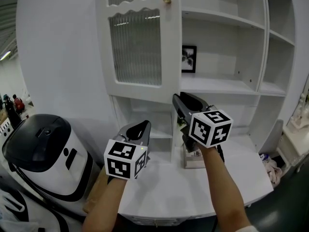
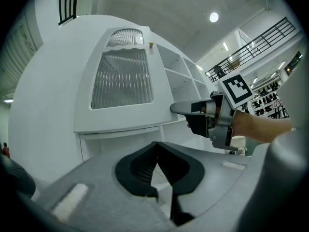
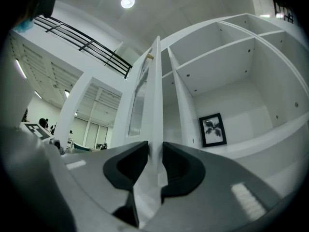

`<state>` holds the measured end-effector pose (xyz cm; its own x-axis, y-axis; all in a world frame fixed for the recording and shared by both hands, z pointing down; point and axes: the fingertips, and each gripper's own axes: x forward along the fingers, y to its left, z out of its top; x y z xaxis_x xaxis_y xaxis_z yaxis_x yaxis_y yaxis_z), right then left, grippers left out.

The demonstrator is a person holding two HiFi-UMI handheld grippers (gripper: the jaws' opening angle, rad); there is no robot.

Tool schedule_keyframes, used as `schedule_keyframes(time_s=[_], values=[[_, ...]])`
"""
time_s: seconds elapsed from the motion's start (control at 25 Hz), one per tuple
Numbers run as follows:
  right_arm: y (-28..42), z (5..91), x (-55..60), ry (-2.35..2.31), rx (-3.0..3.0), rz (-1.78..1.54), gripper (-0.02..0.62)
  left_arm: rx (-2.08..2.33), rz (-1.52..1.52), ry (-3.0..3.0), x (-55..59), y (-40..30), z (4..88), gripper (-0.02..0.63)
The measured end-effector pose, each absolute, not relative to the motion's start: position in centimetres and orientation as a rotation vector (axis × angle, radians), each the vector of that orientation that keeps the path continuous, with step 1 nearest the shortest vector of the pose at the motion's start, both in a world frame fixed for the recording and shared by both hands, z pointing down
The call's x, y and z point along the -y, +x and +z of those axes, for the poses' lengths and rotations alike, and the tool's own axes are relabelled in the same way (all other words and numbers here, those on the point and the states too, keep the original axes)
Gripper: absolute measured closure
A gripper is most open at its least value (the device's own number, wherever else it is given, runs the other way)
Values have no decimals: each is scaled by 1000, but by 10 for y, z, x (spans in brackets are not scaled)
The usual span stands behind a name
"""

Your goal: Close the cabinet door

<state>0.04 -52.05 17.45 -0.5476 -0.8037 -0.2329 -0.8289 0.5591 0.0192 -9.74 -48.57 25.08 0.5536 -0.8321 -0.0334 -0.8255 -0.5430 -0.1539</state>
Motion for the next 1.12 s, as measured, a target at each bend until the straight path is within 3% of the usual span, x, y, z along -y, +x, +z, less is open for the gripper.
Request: schedule_keyframes(time_s=[1.12], values=[[19, 173, 587, -1437, -2572, 209, 482, -1464, -78, -2598, 543, -79, 255, 604]])
